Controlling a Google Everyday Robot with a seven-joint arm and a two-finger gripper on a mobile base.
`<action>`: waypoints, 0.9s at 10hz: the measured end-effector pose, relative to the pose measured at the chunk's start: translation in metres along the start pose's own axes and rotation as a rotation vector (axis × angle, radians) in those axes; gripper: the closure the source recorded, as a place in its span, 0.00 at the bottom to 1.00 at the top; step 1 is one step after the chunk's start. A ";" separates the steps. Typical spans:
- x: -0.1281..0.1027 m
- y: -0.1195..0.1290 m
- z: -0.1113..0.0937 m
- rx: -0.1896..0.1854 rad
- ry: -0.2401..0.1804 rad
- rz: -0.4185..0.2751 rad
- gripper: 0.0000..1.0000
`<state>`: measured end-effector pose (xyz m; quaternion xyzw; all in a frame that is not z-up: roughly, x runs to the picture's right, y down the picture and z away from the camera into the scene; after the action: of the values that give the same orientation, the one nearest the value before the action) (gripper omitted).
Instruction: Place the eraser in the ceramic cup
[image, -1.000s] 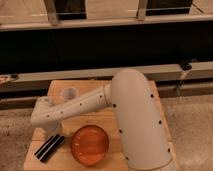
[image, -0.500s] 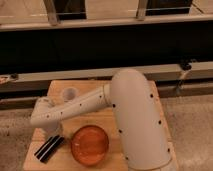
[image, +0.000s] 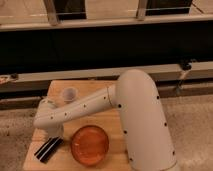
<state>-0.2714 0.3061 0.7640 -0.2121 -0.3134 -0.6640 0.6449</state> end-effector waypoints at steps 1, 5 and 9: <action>-0.002 -0.002 0.000 0.009 0.004 0.008 0.20; -0.005 -0.005 0.000 0.023 0.022 0.064 0.20; -0.009 -0.011 0.005 -0.017 0.041 0.152 0.20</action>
<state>-0.2820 0.3161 0.7600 -0.2270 -0.2777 -0.6200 0.6978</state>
